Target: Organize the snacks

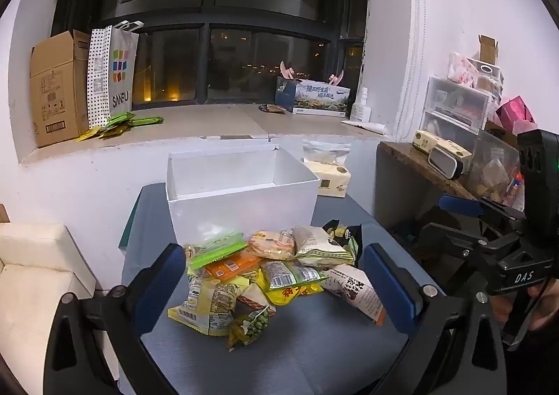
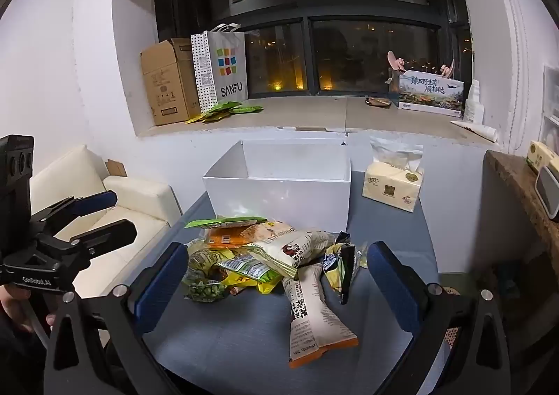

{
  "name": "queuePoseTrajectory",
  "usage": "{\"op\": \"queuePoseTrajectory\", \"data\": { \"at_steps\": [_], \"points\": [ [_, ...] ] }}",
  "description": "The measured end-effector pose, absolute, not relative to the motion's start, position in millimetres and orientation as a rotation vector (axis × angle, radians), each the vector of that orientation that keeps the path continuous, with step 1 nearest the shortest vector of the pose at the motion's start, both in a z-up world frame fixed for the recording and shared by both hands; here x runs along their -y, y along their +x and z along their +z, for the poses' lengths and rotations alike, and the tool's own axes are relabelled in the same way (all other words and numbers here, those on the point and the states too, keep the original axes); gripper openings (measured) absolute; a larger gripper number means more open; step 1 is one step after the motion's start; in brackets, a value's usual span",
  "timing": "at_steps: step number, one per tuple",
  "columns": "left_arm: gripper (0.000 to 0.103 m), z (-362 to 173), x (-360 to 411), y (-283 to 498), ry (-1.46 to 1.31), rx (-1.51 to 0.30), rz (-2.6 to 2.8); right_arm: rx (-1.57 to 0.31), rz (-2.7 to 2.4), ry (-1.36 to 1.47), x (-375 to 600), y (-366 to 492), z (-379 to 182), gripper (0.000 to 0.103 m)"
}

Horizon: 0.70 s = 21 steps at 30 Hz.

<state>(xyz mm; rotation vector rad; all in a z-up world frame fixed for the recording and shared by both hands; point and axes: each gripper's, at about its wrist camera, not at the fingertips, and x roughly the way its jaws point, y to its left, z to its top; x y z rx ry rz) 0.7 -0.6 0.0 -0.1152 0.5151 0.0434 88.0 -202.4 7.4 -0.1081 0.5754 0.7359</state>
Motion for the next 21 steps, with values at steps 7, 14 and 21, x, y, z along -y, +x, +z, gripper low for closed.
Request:
{"op": "queuePoseTrajectory", "data": {
  "at_steps": [7, 14, 21],
  "points": [
    [0.103, 2.5, 4.7, -1.6, -0.124, -0.508, 0.05, -0.576, 0.73, -0.11, 202.7, 89.5, 6.7, 0.103],
    [0.103, 1.4, 5.1, -0.9, -0.121, -0.52, 0.031, -0.582, 0.733, -0.11, 199.3, 89.4, 1.3, 0.103],
    [0.103, 1.1, 7.2, -1.4, -0.121, -0.52, 0.026, -0.582, 0.733, -0.116, 199.9, 85.4, 5.9, 0.103]
  ]
}}
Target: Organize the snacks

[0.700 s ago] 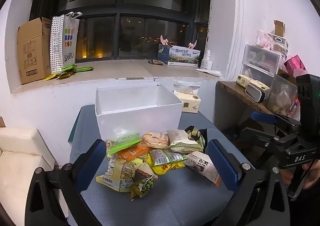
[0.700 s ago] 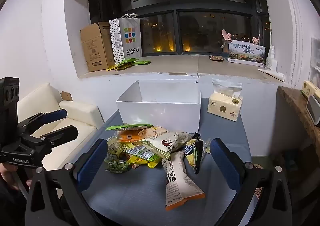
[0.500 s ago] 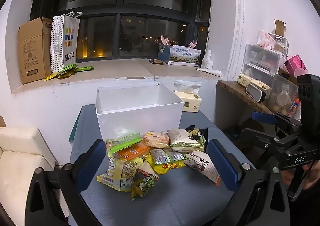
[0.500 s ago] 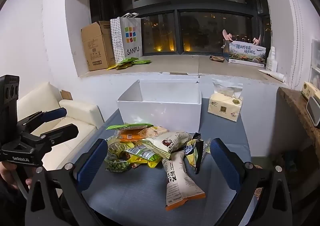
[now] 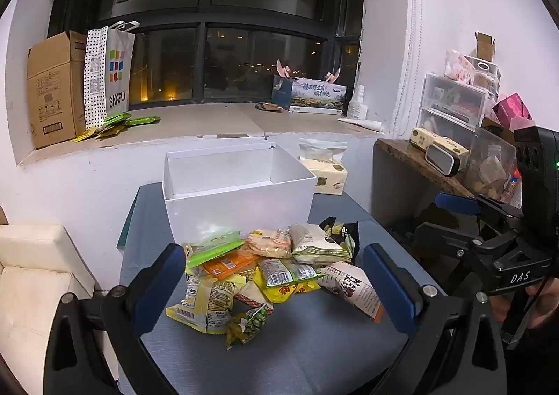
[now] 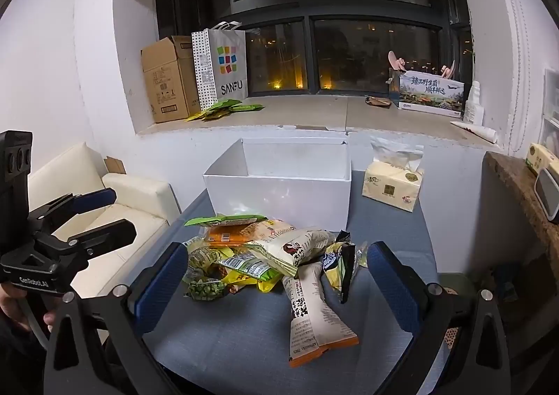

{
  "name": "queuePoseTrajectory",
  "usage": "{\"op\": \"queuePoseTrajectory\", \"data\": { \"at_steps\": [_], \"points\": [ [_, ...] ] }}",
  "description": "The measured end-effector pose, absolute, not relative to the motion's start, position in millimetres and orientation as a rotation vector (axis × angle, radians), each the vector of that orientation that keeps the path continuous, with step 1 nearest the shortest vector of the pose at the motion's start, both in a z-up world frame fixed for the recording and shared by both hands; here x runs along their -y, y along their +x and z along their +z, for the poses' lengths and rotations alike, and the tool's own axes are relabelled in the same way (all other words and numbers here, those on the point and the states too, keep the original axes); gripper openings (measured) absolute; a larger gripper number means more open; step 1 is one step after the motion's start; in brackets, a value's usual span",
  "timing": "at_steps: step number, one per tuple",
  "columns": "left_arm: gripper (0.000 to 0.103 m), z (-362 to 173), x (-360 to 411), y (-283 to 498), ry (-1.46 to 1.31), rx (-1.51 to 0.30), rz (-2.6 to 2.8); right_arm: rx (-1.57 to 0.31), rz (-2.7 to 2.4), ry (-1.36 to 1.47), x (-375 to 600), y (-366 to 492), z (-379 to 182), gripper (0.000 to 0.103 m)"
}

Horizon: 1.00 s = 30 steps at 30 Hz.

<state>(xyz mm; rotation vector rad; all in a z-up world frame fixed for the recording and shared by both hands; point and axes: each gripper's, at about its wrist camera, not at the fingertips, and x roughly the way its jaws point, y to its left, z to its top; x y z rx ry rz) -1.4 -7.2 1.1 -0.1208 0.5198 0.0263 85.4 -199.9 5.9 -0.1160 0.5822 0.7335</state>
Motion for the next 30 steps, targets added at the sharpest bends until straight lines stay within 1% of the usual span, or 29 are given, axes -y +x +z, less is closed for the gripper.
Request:
{"op": "queuePoseTrajectory", "data": {
  "at_steps": [30],
  "points": [
    [0.103, 1.7, 5.1, -0.6, -0.115, -0.523, 0.016, -0.582, 0.74, -0.122, 199.1, 83.6, 7.3, 0.103]
  ]
}}
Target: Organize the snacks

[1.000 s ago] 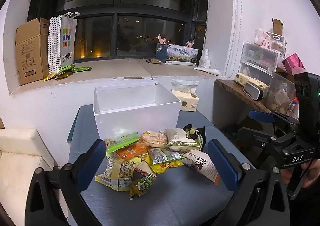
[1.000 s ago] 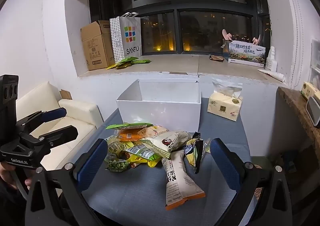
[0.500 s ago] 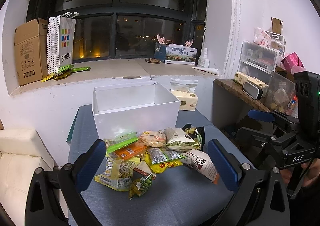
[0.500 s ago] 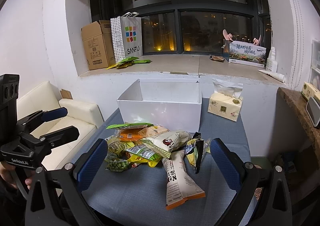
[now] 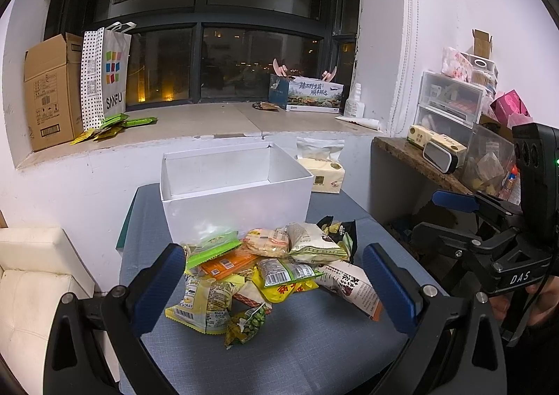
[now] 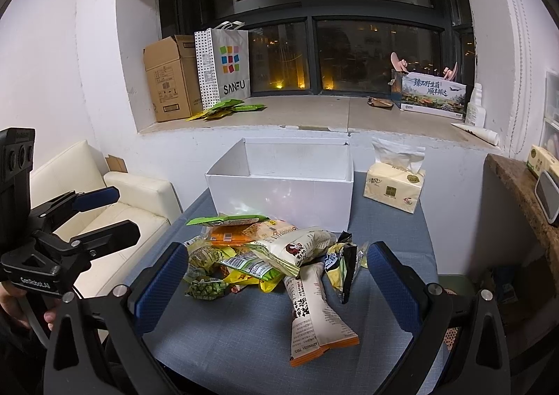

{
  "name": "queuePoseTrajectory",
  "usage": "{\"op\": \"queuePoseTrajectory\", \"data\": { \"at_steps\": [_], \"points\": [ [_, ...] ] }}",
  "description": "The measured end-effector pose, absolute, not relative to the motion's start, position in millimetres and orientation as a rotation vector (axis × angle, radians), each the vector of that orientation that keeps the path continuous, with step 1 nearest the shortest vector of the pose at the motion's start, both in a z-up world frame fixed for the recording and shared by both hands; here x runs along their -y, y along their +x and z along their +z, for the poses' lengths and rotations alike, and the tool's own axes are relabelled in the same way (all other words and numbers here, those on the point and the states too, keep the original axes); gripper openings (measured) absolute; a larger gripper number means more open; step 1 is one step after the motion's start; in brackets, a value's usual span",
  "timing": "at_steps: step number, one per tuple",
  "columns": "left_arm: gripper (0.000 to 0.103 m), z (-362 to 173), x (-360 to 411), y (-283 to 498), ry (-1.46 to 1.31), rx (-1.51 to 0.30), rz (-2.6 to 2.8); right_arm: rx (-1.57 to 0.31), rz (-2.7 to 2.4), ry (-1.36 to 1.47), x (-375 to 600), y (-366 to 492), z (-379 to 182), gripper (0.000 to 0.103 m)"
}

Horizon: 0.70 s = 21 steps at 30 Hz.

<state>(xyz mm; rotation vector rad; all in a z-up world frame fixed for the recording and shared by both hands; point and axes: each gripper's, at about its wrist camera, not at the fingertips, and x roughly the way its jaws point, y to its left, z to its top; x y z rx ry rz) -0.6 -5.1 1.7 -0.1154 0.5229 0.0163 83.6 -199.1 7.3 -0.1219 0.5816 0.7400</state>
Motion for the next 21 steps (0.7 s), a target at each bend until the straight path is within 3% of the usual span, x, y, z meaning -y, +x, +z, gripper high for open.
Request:
{"op": "queuePoseTrajectory", "data": {
  "at_steps": [21],
  "points": [
    [0.103, -0.1, 5.6, -1.7, -0.115, -0.527, 0.012, -0.585, 0.743, -0.122, 197.1, 82.4, 7.3, 0.103]
  ]
}}
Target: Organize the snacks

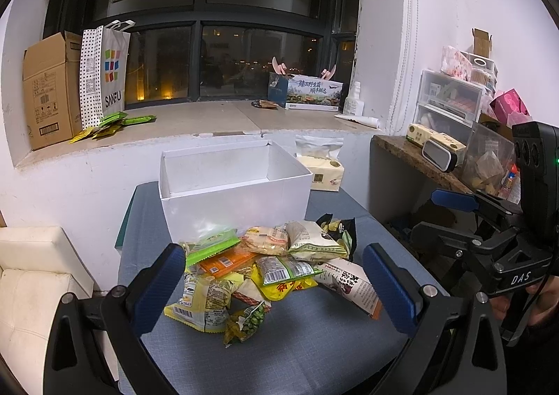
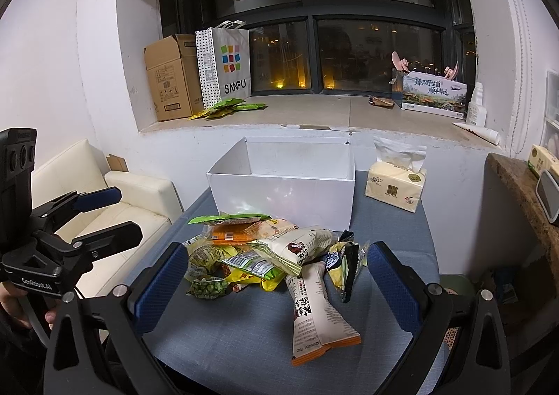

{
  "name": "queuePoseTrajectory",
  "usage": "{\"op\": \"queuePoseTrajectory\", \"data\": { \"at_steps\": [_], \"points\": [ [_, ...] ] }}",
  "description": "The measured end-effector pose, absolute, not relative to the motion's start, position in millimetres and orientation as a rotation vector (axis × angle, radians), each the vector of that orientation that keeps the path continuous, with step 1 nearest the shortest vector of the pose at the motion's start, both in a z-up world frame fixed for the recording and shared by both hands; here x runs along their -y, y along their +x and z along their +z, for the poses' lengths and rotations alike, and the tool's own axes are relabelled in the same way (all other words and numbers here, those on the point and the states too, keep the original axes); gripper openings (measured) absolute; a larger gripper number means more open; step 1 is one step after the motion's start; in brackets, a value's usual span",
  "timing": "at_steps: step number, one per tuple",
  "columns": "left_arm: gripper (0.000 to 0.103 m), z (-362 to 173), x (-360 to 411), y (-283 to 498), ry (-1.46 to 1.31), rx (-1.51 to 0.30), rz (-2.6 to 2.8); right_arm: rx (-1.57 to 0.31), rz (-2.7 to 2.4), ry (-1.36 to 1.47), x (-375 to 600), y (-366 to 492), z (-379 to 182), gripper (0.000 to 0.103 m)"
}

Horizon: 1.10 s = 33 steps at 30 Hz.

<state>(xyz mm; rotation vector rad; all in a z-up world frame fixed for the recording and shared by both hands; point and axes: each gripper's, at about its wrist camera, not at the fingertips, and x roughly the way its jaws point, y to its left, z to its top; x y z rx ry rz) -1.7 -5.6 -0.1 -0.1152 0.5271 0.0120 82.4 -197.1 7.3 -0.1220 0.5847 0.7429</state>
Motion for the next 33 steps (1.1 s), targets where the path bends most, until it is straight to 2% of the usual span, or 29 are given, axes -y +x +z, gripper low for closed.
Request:
{"op": "queuePoseTrajectory", "data": {
  "at_steps": [25, 28, 33],
  "points": [
    [0.103, -14, -12, 21, -0.182, -0.584, -0.04, -0.587, 0.749, -0.114, 198, 82, 6, 0.103],
    [0.103, -25, -25, 47, -0.186, -0.643, -0.045, -0.589, 0.747, -0.109, 199, 82, 5, 0.103],
    [0.103, -58, -61, 110, -0.269, -0.84, 0.046, -0.595, 0.747, -0.103, 201, 83, 2, 0.103]
  ]
}}
